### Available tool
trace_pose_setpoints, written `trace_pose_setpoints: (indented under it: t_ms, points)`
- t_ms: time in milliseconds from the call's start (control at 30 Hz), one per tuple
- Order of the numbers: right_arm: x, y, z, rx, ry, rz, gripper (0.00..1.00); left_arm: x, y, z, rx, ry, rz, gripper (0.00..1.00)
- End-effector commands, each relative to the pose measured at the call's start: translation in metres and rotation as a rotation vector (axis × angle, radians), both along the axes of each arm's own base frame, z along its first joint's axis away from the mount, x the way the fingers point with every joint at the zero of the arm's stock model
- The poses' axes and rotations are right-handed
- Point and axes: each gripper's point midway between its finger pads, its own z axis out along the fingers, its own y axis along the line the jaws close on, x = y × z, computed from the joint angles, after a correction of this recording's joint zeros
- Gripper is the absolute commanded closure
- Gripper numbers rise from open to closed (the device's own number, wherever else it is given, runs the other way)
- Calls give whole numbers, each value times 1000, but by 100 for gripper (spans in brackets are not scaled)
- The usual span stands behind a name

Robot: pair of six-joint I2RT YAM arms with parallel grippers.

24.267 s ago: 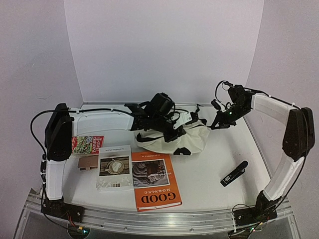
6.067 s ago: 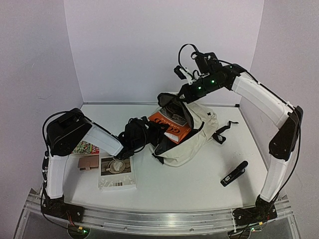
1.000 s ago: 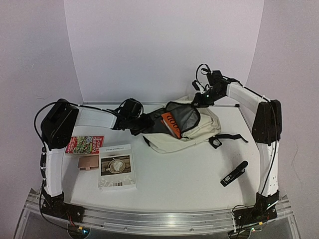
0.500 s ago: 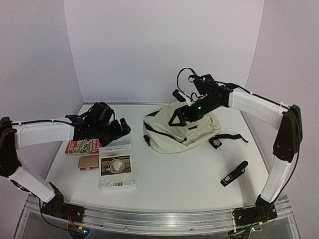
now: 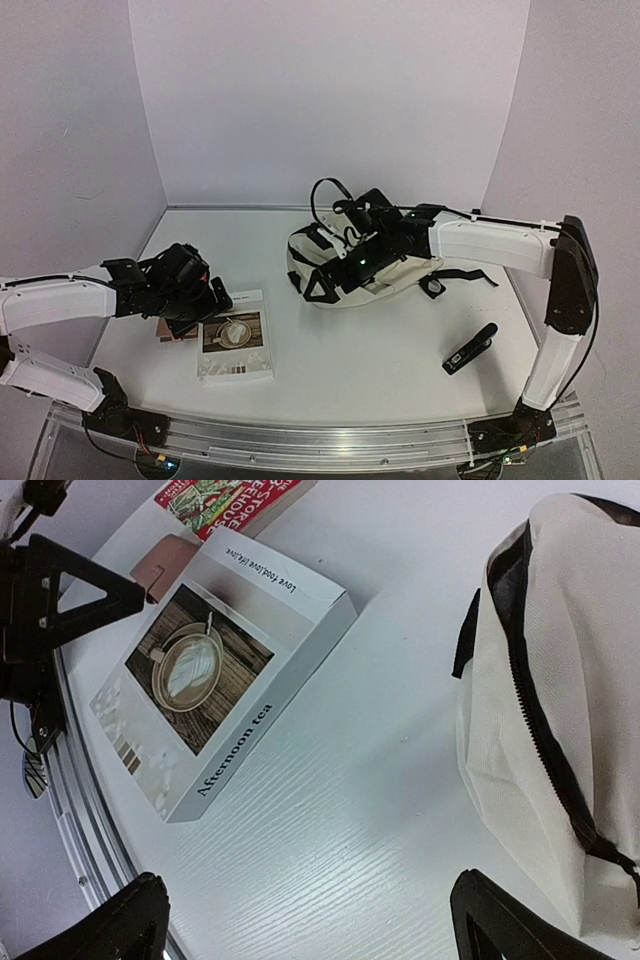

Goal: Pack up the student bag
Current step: Pick up the book from the center of the board.

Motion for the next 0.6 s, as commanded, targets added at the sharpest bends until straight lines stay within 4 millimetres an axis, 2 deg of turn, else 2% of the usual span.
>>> trace_pose_setpoints:
  t_ms: [0, 100, 300, 567]
  points:
    - [1, 2, -9, 35, 27, 1, 2, -11, 7, -21, 6, 61, 53, 0]
    - [-9, 3, -20, 41, 64, 34, 2, -11, -1, -34, -7, 82, 31, 0]
    - [-21, 14, -41, 51, 139, 76, 2, -9, -19, -46, -61, 85, -22, 0]
    - [-36, 42, -56, 59, 185, 145, 2, -19, -10, -56, -116, 56, -3, 3]
